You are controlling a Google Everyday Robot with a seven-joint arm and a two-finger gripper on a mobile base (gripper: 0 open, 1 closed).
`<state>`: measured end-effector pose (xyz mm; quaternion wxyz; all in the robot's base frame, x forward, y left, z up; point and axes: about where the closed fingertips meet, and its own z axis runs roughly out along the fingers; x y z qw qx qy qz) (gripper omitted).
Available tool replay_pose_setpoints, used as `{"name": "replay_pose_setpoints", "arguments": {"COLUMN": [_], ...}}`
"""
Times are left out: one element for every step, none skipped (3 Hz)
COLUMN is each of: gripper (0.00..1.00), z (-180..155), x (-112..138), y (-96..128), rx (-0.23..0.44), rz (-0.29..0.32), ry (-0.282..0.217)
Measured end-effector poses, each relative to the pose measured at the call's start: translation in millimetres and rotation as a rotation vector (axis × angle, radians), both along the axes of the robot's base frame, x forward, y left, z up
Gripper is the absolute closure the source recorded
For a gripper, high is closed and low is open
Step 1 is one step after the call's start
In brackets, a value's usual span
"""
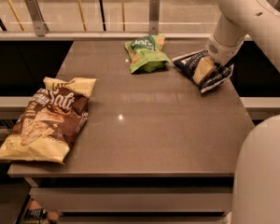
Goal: Move blue chip bag near brown chip bag
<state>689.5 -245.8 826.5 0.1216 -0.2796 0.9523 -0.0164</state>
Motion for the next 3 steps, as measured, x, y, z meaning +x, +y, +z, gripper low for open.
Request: {"name": "replay_pose_setpoints", "arguments": {"gripper": [1.00,1.00,1.00], "z": [11.4,31.2,52.3], "x": [-5.0,-18.1,-35.8], "y": [8.2,9.3,12.4], "rx": [0.031,0.017,-0.014], "rz": [0.065,0.079,0.077], "ry": [0.006,0.001,-0.011]}}
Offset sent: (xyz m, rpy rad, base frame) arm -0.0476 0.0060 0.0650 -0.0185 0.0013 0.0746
